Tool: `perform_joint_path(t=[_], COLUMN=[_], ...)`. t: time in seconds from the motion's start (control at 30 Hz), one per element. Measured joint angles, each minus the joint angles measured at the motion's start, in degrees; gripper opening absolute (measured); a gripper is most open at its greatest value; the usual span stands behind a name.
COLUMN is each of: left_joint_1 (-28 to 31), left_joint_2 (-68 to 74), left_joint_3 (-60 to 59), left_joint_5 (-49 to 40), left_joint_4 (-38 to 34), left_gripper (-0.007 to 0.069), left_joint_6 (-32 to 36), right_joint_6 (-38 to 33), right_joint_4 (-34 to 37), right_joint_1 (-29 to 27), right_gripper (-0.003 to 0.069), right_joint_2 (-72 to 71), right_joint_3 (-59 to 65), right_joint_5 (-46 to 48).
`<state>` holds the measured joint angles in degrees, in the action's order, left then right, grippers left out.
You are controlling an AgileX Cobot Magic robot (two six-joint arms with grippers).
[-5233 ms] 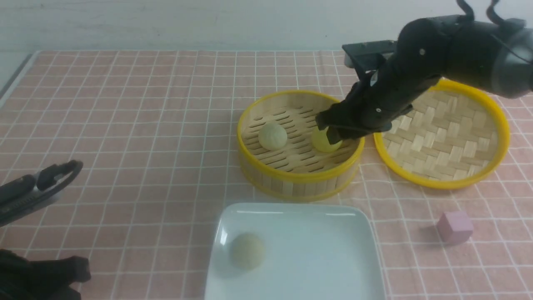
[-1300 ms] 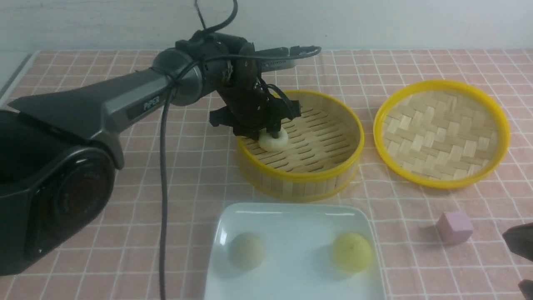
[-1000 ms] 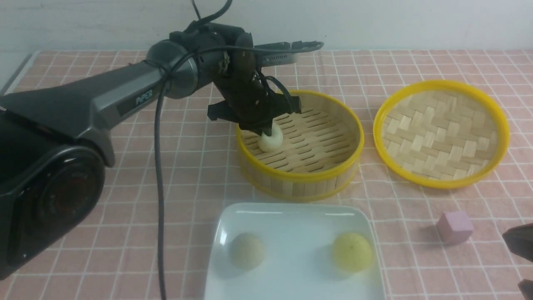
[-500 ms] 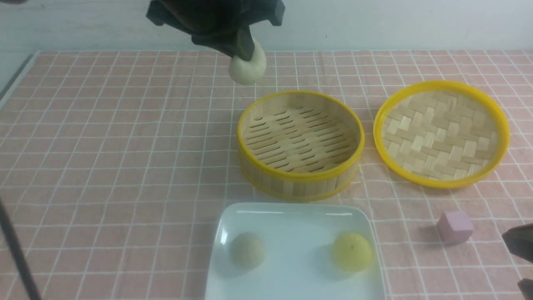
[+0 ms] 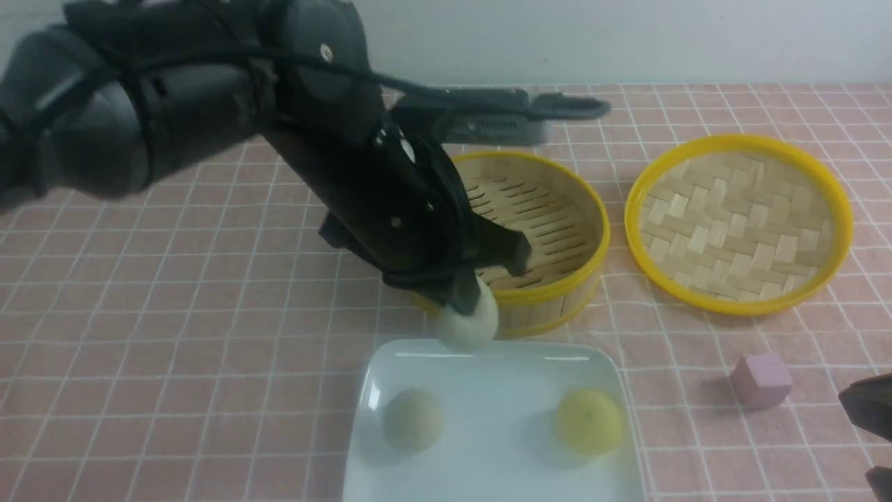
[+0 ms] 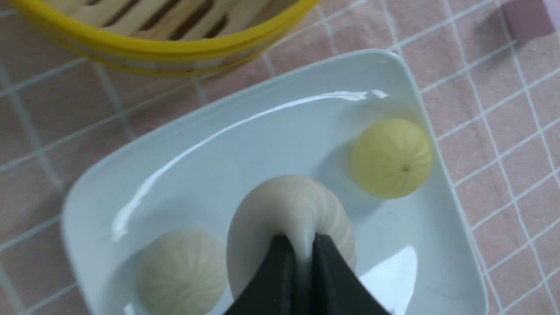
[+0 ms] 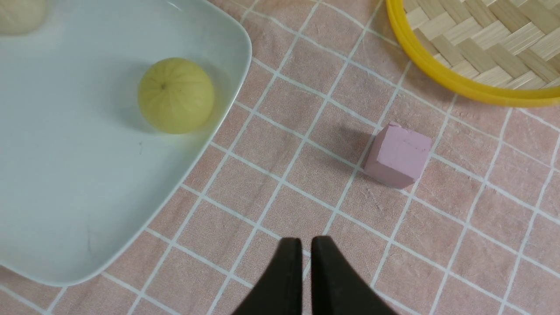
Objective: Put the steamed buns into the plate on the pink tablecloth.
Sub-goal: 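Carry the bun from the bamboo steamer to the plate with the left gripper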
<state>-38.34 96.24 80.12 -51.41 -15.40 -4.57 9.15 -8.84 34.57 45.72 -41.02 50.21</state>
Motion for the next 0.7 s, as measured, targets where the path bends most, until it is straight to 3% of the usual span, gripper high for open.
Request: perform_joint_path(t=[0.17,0.37,0.7], left_joint_1=[-4.2,-4.7,-4.7], left_joint_2=[4.9,10.2,12.7], left_joint_3=[-2.3,-2.3,-2.2], left_joint_5=[7.8,9.8,8.8], left_joint_4=[0.5,0.6,2.0], left_gripper=[0.0038,0.0073,0.0283], left_joint_6=[0.2,-0.2,-2.7], right_joint_6=[0.0,0.1,0.1], right_joint_4=[0.0,0.0,2.0], right_joint_1=[0.0,0.0,0.0], right_gripper=[0.0062,0.0065,0.0074], right_joint_2=[0.0,0.0,-0.5], right_joint_3=[0.0,0.0,0.0], right_joint_5=[0.0,0.0,3.3])
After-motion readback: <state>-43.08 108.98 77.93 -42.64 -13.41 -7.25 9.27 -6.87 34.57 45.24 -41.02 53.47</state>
